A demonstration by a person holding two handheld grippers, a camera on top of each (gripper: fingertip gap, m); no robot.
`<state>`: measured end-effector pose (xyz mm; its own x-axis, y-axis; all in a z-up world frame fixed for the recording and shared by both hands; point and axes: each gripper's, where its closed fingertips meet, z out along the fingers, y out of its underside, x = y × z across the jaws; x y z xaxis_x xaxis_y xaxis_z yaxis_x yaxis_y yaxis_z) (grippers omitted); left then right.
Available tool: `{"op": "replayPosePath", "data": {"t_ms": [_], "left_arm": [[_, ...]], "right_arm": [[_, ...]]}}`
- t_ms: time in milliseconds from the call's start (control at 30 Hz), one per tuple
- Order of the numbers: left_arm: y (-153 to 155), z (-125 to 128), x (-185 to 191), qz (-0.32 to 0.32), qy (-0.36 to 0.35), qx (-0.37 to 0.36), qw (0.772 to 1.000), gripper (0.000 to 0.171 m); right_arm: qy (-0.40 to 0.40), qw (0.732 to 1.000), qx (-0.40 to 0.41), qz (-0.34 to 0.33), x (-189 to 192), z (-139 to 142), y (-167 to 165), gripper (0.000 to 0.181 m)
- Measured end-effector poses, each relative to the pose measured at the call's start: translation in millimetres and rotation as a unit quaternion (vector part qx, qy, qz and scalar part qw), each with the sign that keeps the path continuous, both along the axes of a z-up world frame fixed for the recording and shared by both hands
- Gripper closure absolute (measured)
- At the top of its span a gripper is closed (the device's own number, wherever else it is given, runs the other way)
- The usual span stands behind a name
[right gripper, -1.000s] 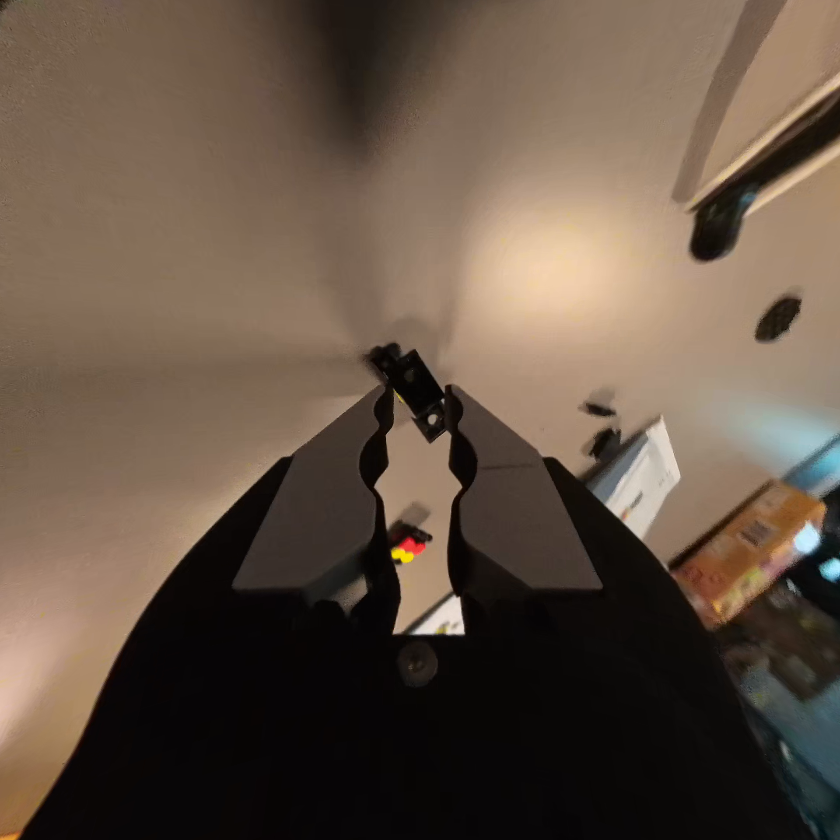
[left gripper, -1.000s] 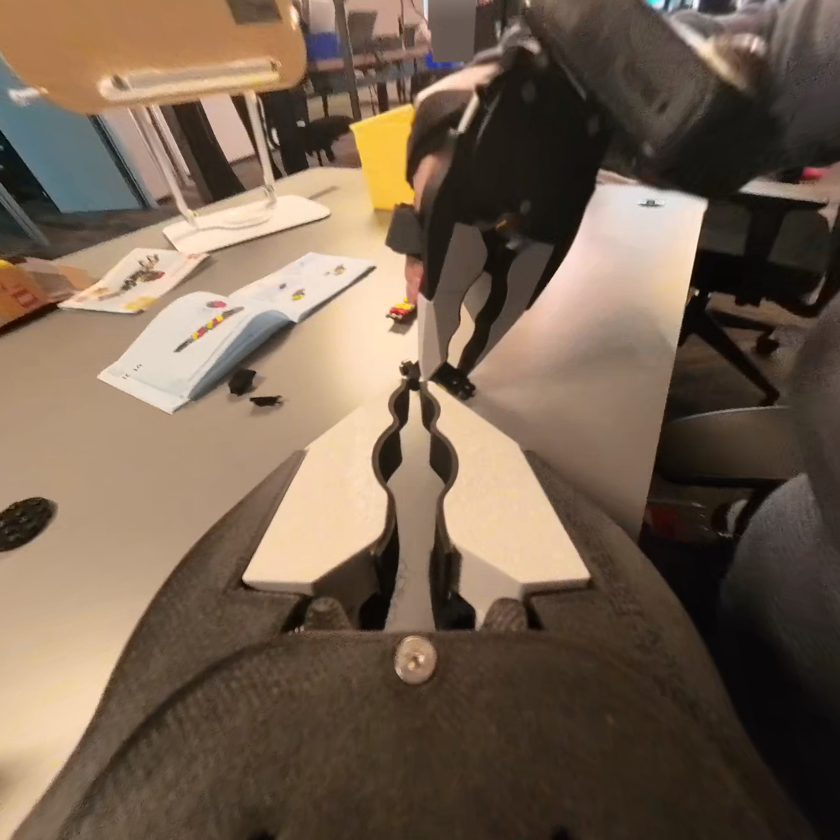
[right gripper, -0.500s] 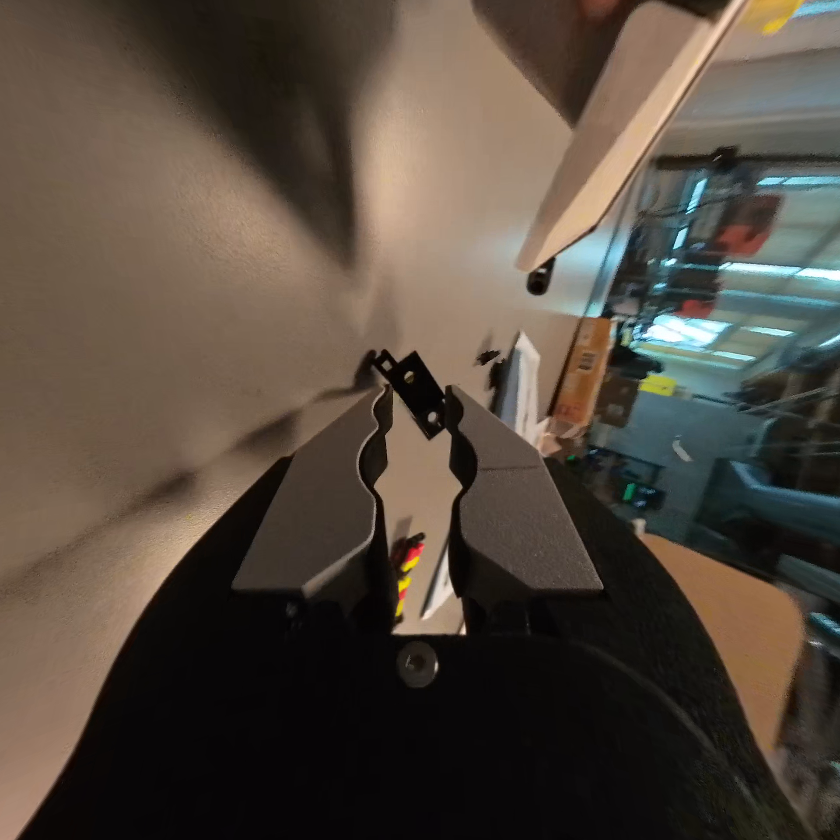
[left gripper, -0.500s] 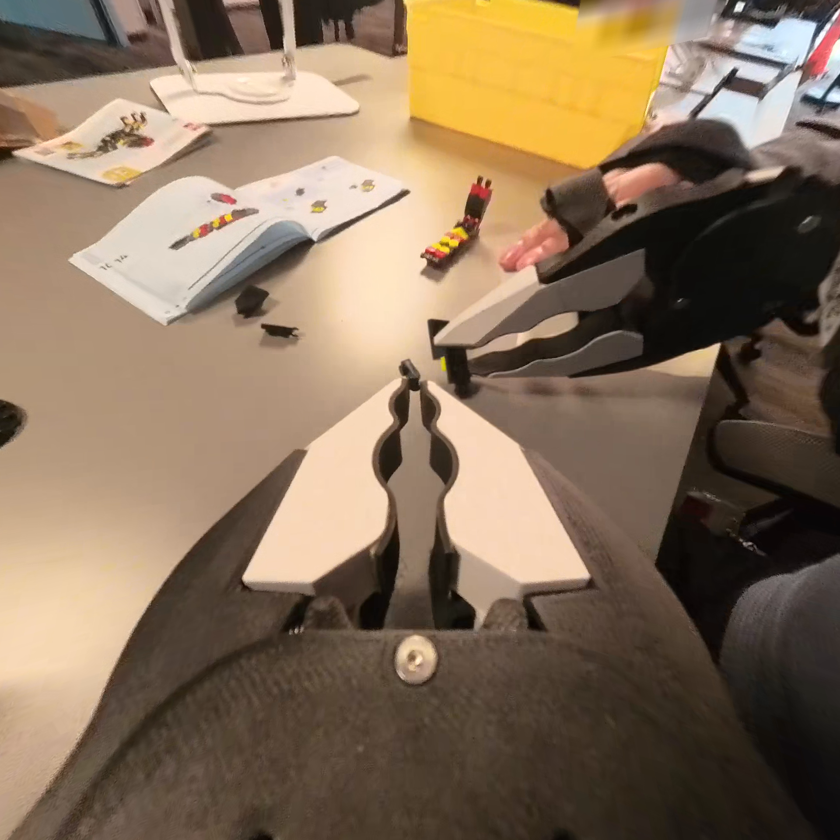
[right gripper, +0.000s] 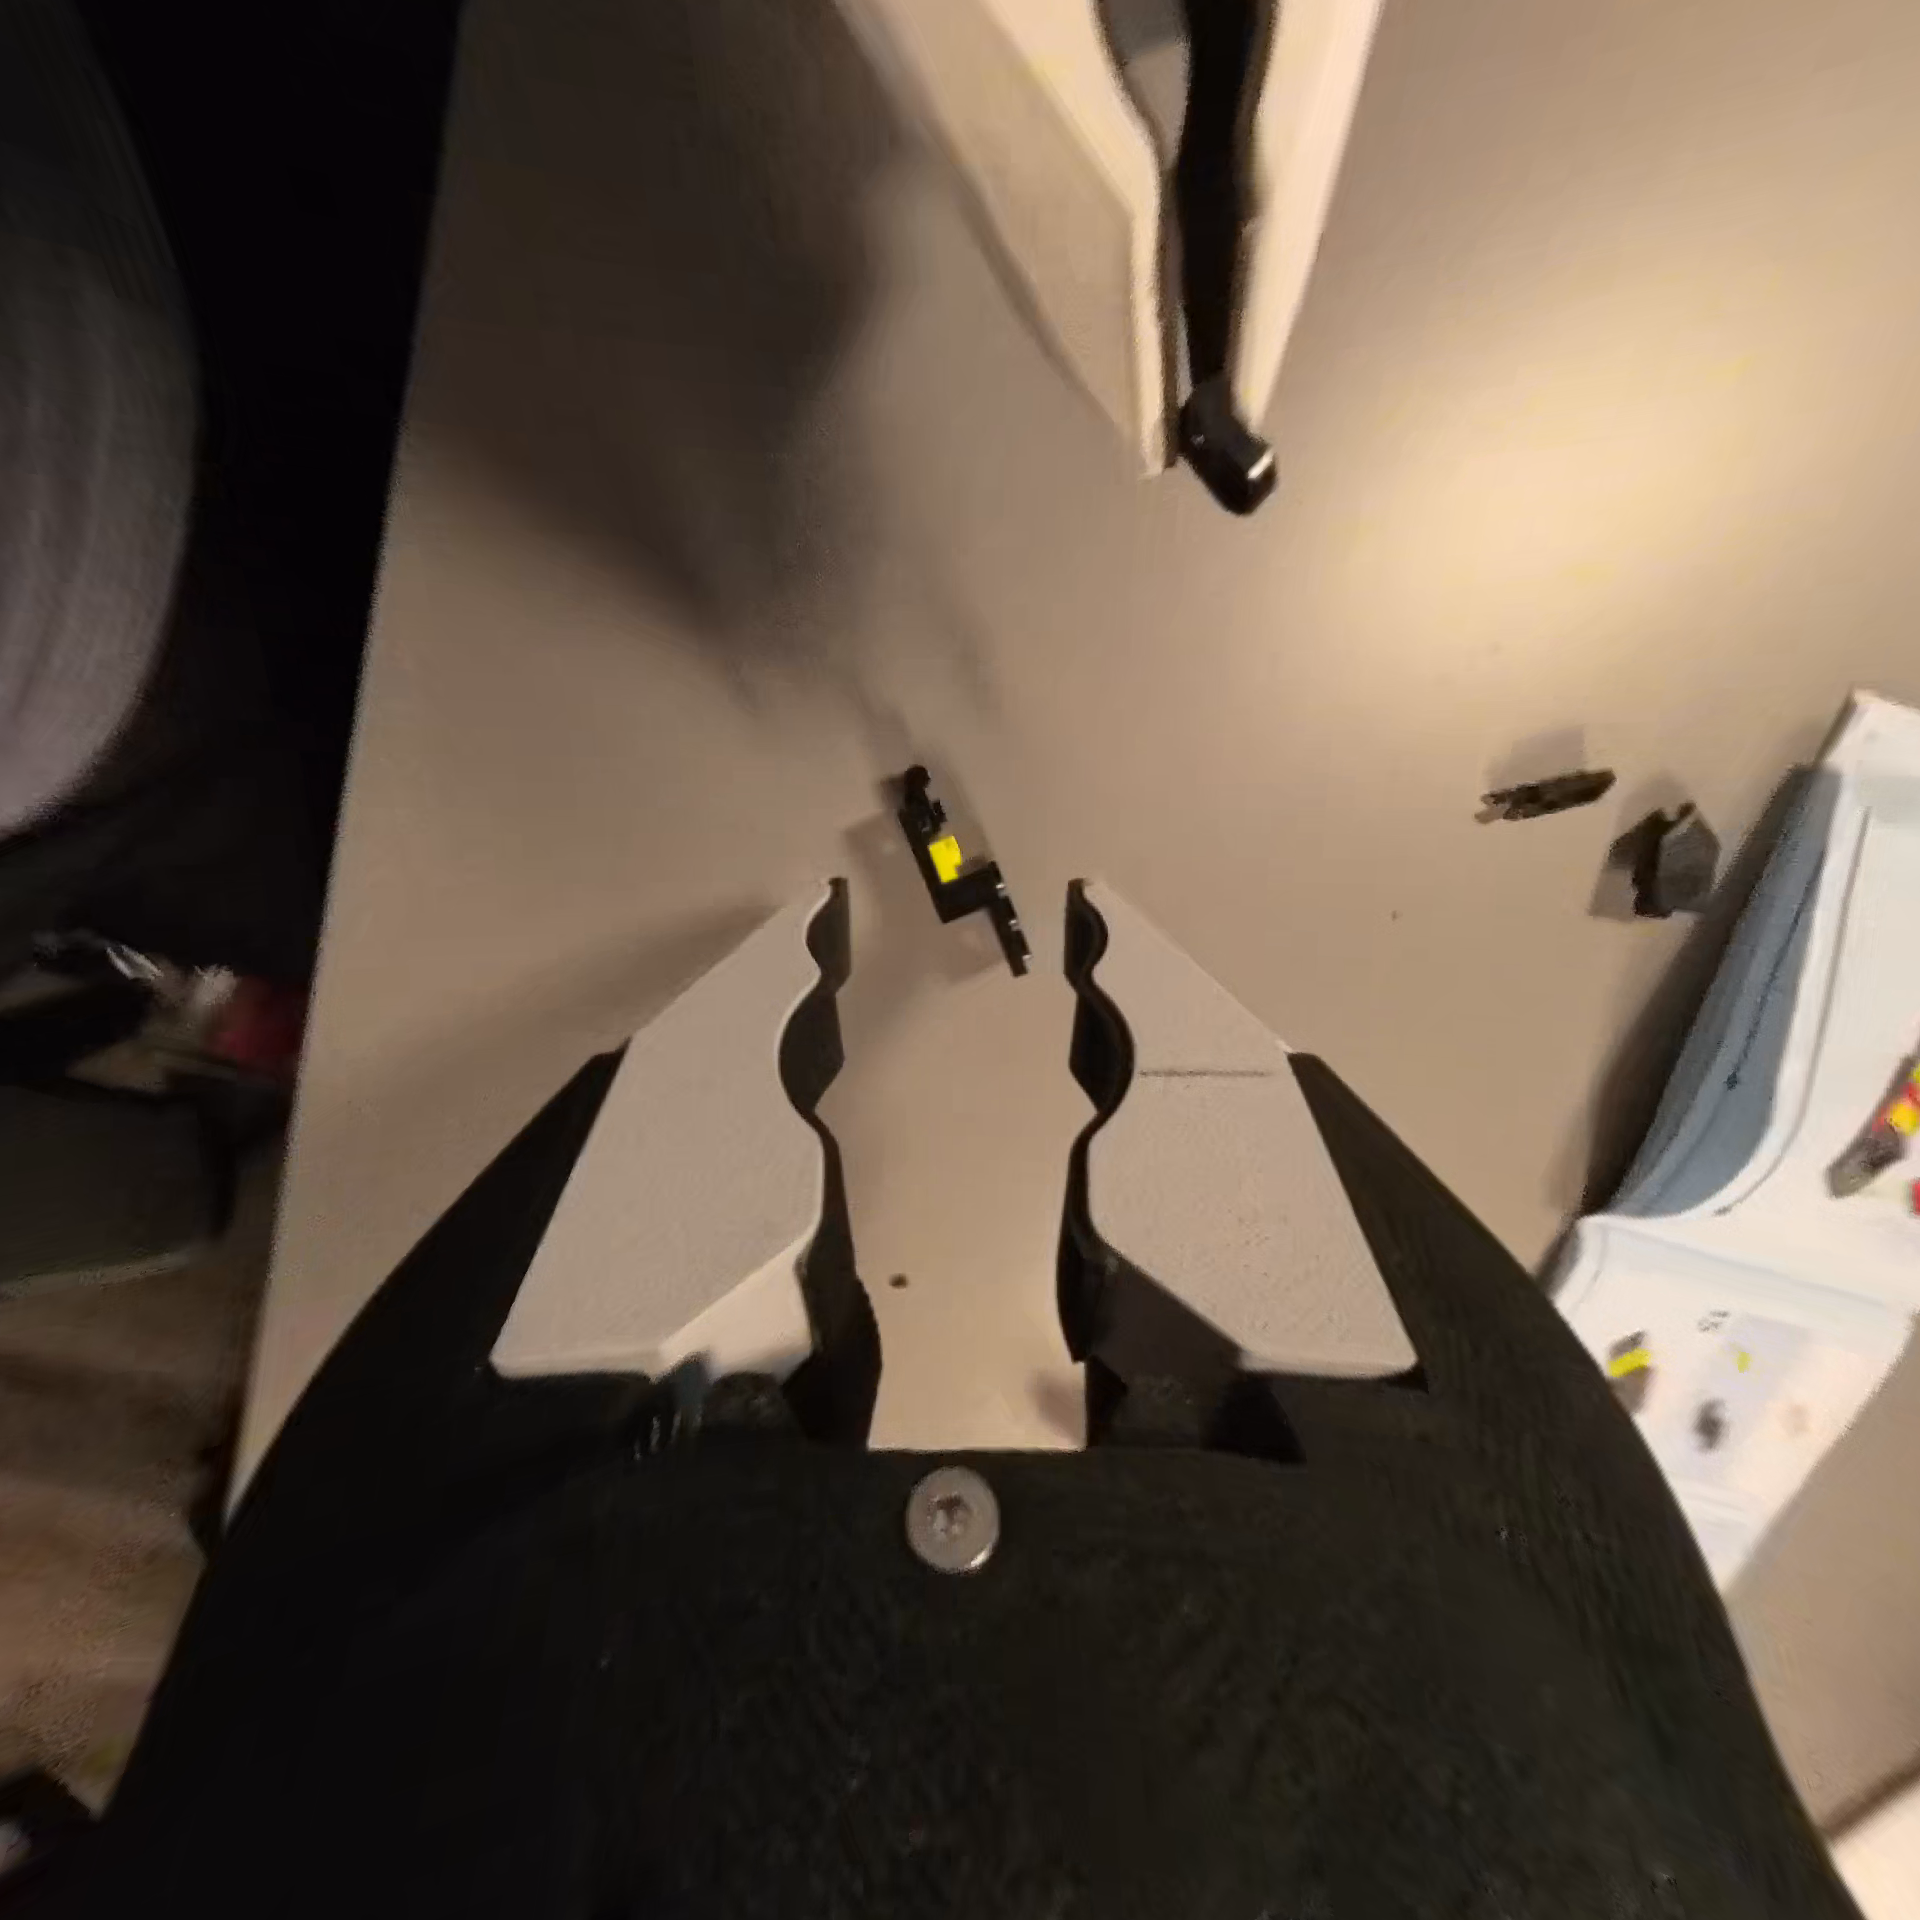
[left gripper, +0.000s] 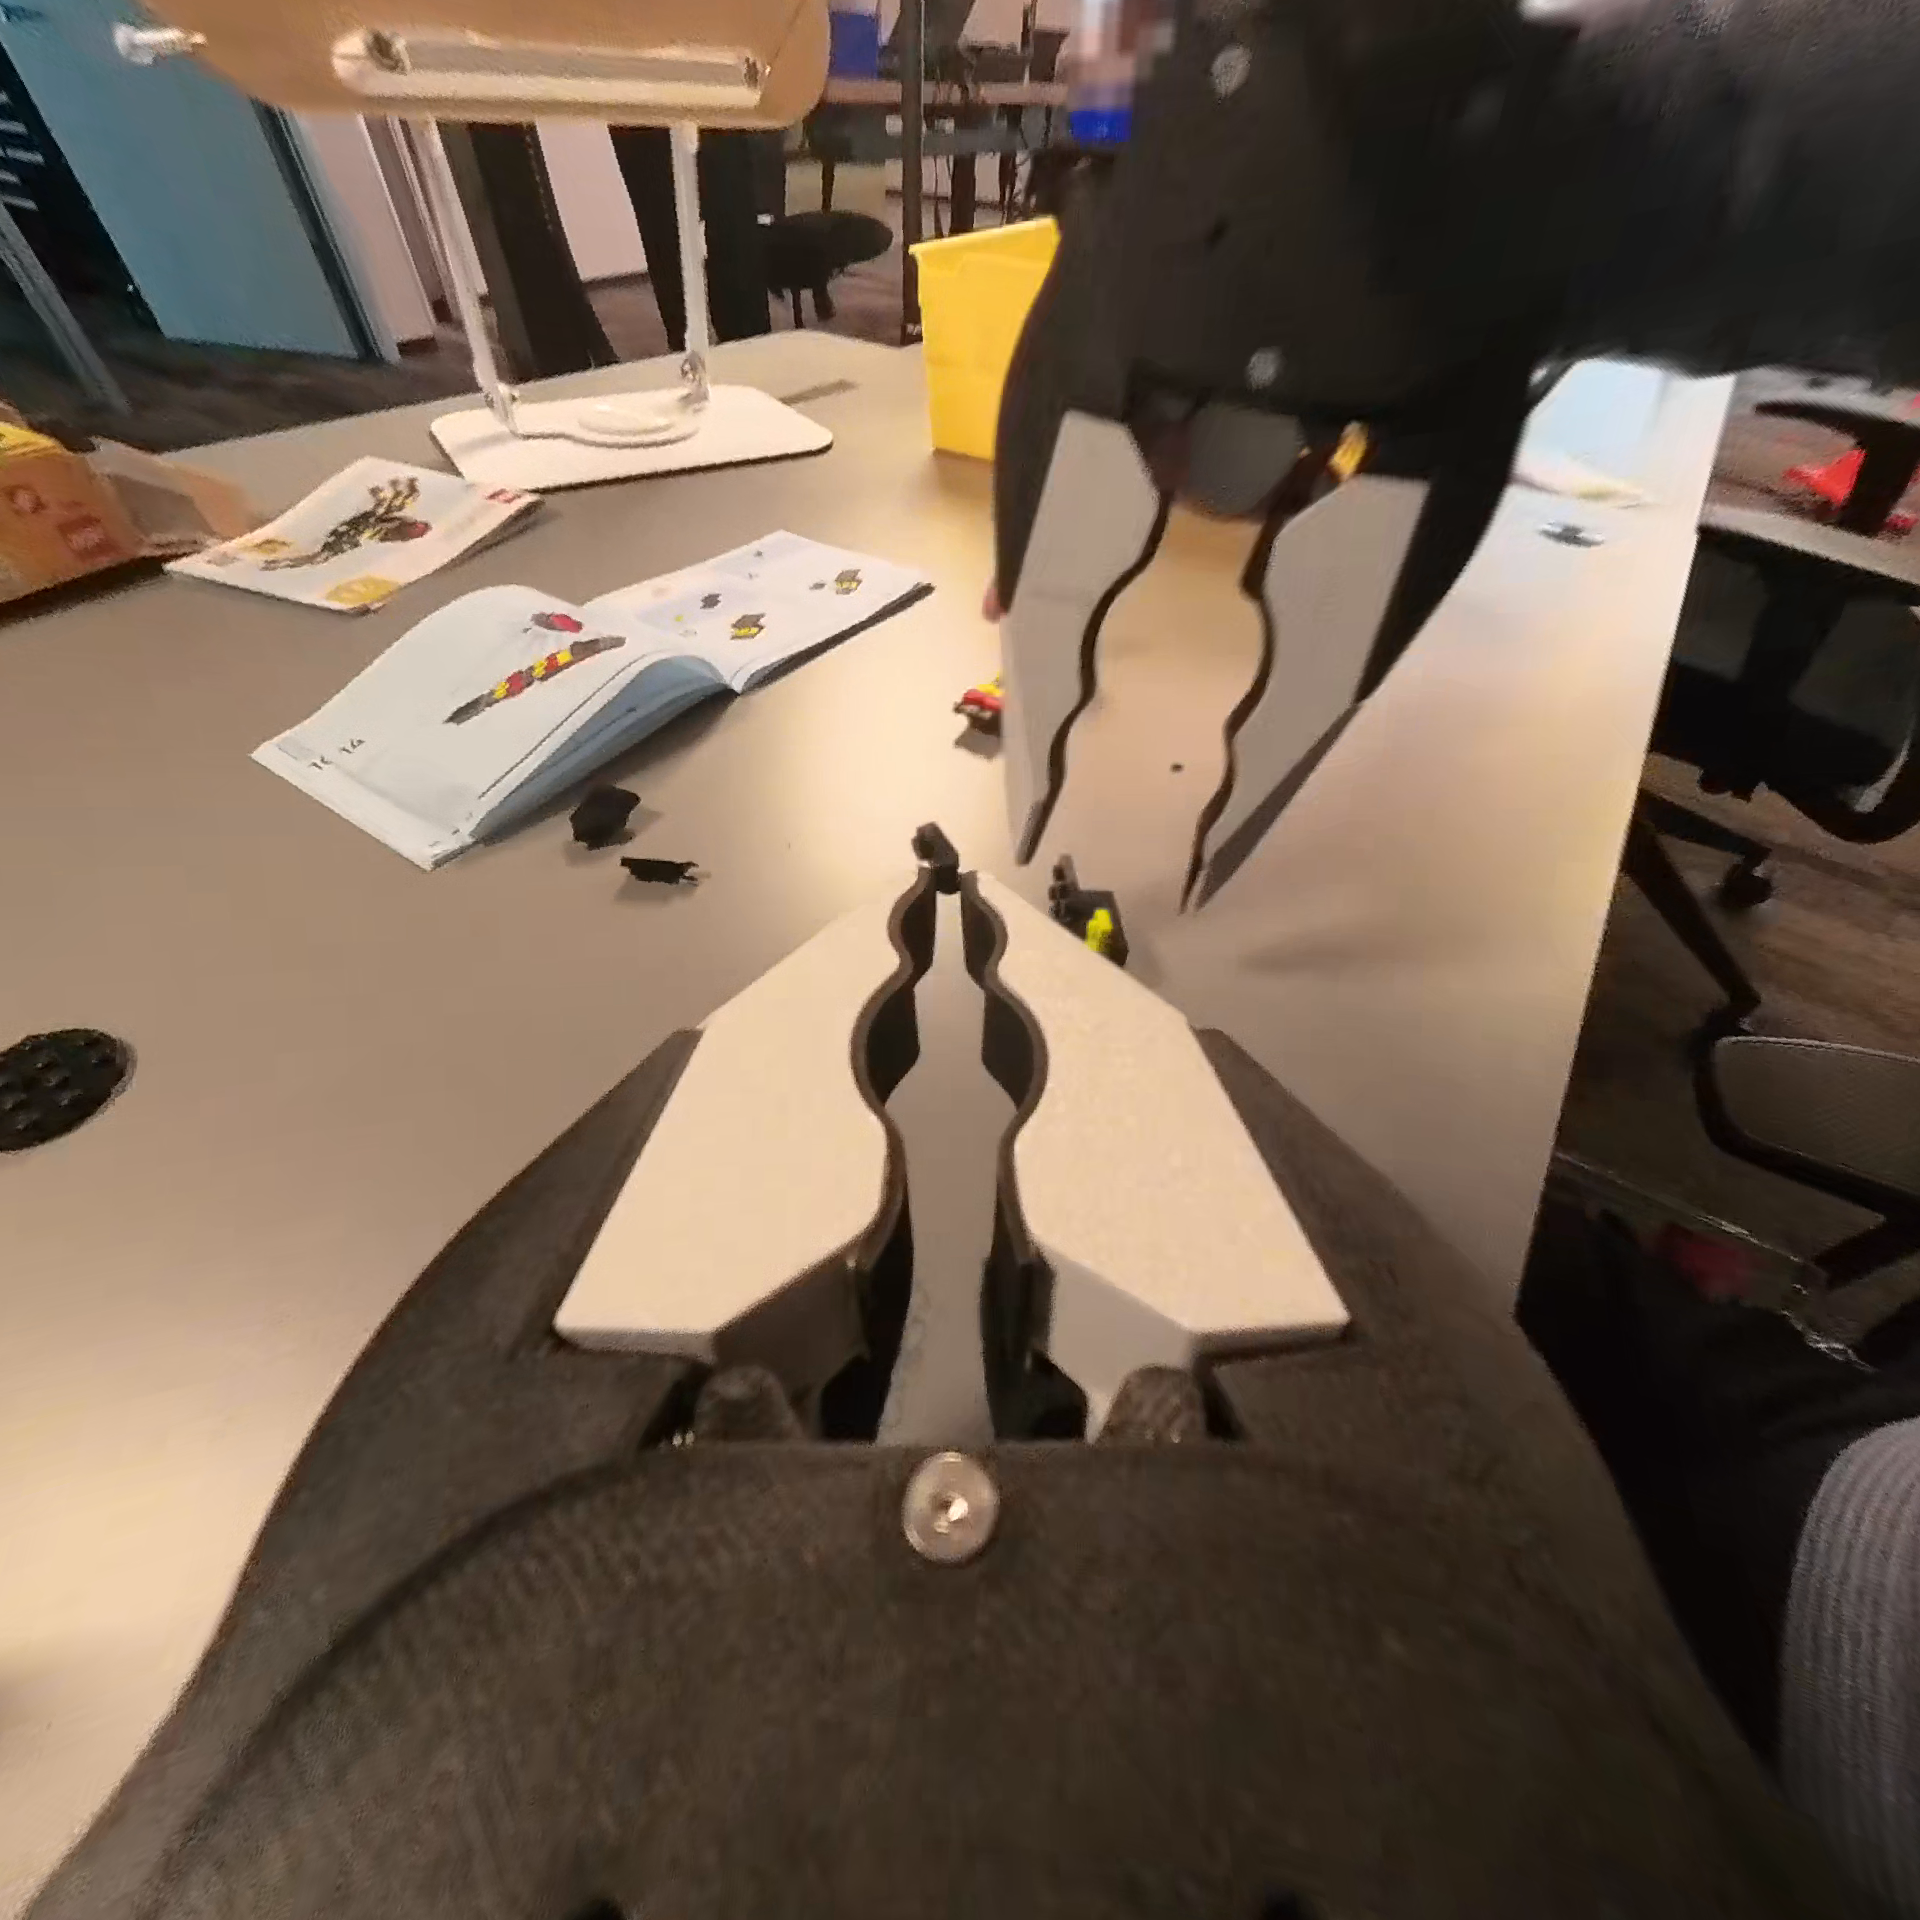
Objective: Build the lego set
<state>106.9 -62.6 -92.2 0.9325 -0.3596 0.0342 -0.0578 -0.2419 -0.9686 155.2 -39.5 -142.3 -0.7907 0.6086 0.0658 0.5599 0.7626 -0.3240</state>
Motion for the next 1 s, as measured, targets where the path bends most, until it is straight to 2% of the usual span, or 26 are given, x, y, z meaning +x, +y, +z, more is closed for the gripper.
{"op": "replayPosePath", "data": {"t_ms": [100,167,233,400,500,567,667,700,833,900,1000], "left_arm": [[-5,3,4,-0.021,-0.005,0.01,1.0,0.168],[-8,2,10,-0.041,-0.002,0.01,0.999,0.168],[-10,-1,13,-0.055,0.007,-0.001,0.998,0.168],[-10,-17,16,-0.078,0.064,-0.037,0.994,0.168],[-8,-31,7,-0.085,0.155,-0.046,0.983,0.168],[-6,-35,0,-0.08,0.236,-0.024,0.968,0.167],[3,-33,-25,-0.05,0.398,0.036,0.915,0.167],[7,-32,-31,-0.047,0.426,0.053,0.902,0.167],[17,-45,-31,-0.078,0.424,0.054,0.9,0.167],[22,-55,-35,-0.098,0.441,0.045,0.891,0.167],[31,-52,-34,-0.116,0.433,0.059,0.892,0.167]], "right_arm": [[0.0,0.996,0.061,0.059,-1,-11,3,0.148],[-0.003,0.994,0.08,0.075,0,-16,5,0.153],[0.002,0.995,0.068,0.074,0,-18,2,0.168],[0.103,0.991,0.072,0.044,-24,-6,3,0.169],[0.177,0.978,0.107,0.03,-43,-5,9,0.169],[0.223,0.965,0.136,0.022,-54,-7,16,0.169],[0.278,0.945,0.17,0.018,-67,-9,25,0.168],[0.294,0.94,0.174,0.016,-70,-10,27,0.168],[0.346,0.918,0.192,-0.008,-78,-10,35,0.168],[0.345,0.915,0.21,-0.004,-76,-10,38,0.168],[0.341,0.912,0.23,-0.003,-76,-9,43,0.168]]}}
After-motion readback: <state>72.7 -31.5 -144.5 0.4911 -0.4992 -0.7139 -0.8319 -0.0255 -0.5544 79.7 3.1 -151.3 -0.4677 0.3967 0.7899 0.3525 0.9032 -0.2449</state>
